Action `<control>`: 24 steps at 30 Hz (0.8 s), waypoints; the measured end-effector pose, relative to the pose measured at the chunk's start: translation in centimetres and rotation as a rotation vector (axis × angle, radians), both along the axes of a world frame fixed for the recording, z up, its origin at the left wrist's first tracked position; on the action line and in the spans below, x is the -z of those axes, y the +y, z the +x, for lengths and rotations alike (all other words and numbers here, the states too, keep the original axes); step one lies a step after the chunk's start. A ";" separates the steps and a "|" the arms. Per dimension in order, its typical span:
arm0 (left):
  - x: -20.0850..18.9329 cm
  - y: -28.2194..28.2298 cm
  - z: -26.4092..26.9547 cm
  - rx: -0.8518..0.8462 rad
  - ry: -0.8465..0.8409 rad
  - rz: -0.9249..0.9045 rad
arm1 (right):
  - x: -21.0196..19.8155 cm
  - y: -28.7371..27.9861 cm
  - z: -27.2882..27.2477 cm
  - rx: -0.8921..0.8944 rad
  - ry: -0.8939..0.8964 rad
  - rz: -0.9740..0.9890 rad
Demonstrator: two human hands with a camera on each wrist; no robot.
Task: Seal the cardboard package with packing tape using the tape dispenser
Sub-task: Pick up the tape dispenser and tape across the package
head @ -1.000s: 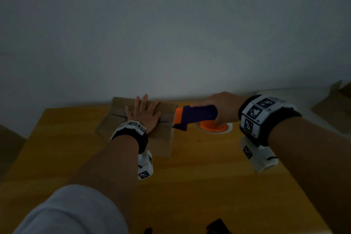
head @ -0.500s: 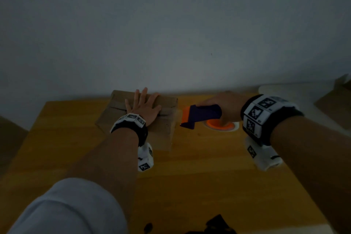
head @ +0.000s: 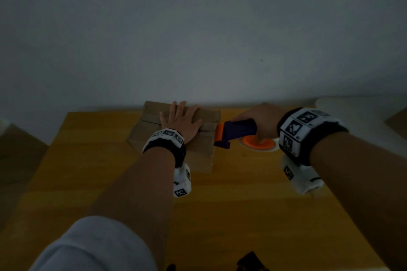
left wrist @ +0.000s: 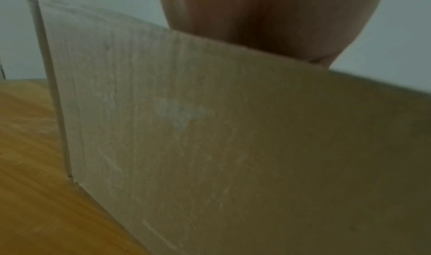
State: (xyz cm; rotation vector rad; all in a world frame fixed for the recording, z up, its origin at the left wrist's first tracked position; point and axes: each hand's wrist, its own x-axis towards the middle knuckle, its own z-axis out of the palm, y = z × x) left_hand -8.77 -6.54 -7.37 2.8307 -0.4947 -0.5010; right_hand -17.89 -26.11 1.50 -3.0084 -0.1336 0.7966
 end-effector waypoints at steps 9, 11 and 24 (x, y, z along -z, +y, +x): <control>-0.1 0.2 -0.2 0.019 -0.008 -0.012 | -0.7 0.8 0.5 0.031 0.043 -0.015; 0.0 0.2 -0.1 0.022 -0.020 -0.018 | -0.8 0.9 0.7 0.042 0.048 -0.021; -1.4 -0.3 1.0 0.177 0.004 0.085 | 0.0 0.6 0.3 0.075 0.023 -0.005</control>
